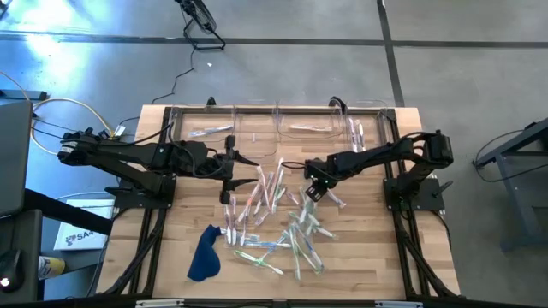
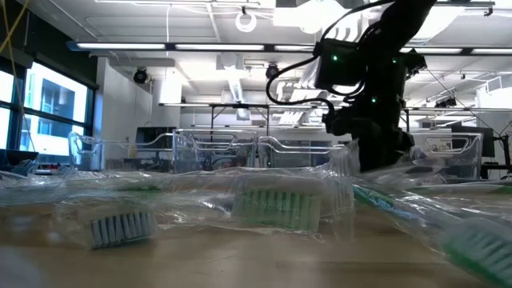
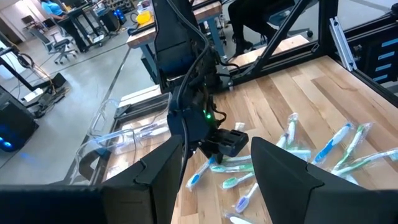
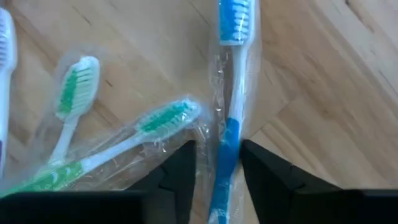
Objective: Pick & Place Toothbrushes
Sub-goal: Put the blue toothbrush into the left transparent bin
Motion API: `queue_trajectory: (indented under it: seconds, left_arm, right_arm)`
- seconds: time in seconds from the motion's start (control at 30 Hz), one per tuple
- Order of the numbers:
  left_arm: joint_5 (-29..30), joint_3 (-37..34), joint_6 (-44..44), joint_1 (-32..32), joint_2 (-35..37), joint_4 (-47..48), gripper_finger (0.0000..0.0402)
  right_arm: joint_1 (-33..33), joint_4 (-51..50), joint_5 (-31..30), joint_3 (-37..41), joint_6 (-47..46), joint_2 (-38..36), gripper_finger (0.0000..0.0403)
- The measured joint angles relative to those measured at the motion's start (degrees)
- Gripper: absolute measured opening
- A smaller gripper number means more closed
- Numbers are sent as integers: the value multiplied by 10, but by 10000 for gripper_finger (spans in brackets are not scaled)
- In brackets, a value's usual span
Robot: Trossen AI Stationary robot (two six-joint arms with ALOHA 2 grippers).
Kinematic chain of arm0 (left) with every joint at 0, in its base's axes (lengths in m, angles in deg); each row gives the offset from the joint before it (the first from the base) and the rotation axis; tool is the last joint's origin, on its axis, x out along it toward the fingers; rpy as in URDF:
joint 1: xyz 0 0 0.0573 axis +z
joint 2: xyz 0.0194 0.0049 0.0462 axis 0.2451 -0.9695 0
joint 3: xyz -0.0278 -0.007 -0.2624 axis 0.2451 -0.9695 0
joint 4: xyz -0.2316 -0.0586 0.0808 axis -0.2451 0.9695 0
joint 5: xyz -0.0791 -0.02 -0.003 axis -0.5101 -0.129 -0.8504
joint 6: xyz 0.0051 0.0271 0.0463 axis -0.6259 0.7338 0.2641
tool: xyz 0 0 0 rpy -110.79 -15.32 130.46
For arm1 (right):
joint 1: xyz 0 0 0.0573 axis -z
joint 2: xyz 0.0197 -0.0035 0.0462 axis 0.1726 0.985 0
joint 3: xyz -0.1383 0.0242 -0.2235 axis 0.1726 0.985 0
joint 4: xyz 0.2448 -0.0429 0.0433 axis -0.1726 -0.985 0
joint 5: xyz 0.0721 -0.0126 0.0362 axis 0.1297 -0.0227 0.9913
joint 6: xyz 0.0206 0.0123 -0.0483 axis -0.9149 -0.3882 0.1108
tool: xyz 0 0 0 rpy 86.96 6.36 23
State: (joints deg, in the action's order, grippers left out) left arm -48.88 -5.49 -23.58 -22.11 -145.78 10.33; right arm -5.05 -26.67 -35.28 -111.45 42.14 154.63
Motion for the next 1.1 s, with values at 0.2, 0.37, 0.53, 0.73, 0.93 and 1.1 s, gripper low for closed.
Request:
queue_trajectory:
  seconds: [0.2,0.37,0.53,0.73,0.93,1.1]
  left_arm:
    - [0,0,0,0,0,0,187]
    - [0,0,0,0,0,0,187]
    - [0,0,0,0,0,0,187]
    - [0,0,0,0,0,0,187]
    - [0,0,-3,0,0,0,187]
    - [0,0,-30,0,0,-6,187]
  right_arm:
    - [2,-2,-6,0,1,0,52]
    - [2,-2,-6,0,4,-1,19]
    - [2,-2,-2,2,4,-14,18]
    - [1,-3,-1,2,8,-48,15]
    - [1,-11,-1,1,17,-88,15]
    - [1,-11,-3,1,30,-145,15]
